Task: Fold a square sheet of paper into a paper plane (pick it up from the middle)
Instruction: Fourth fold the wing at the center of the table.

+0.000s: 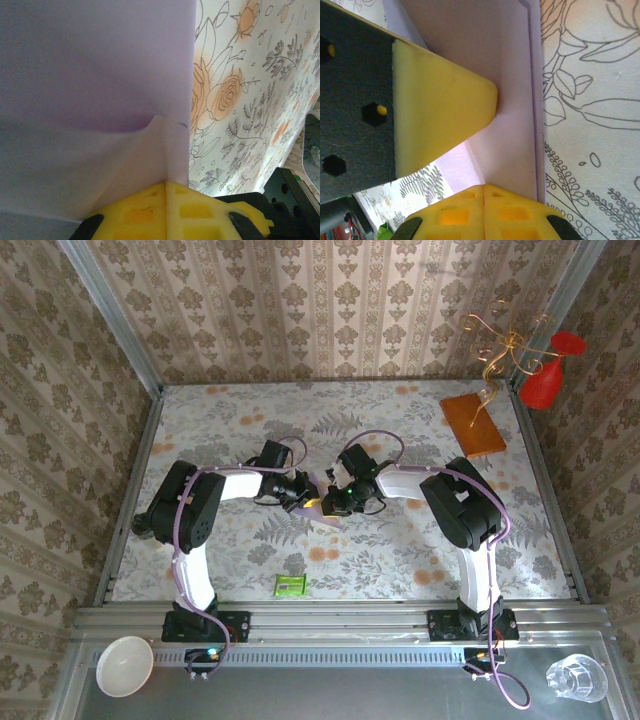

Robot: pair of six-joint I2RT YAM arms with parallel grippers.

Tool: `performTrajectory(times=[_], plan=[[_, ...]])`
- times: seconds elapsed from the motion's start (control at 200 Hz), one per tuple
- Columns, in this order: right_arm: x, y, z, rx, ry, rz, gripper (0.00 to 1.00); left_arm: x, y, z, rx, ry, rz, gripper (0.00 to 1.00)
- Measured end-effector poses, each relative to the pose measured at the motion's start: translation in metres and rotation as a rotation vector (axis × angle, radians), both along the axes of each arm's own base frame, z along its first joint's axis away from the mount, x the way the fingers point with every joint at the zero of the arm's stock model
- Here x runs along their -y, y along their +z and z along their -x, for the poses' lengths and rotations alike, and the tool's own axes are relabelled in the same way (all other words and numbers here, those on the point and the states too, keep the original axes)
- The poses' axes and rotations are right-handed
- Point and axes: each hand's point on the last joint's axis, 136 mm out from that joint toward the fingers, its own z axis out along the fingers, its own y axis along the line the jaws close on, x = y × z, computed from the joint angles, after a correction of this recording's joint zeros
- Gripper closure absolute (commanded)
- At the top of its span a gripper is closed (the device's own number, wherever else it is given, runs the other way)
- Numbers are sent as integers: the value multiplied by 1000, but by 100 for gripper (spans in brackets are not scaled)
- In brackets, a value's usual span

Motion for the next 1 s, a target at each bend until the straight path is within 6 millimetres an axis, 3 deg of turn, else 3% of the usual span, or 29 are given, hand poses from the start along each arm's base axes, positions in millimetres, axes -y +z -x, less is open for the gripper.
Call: performTrajectory(times=[0.695, 0.84, 1.0], plan=[[65, 0, 62, -47, -8, 77, 90, 0, 0, 0, -10, 0, -2, 91], [62, 20, 53, 10, -22, 45, 90, 0, 0, 0, -9, -1, -2, 91], [41, 40, 28, 79, -29, -3, 93, 0, 1, 0, -9, -1, -2, 91]])
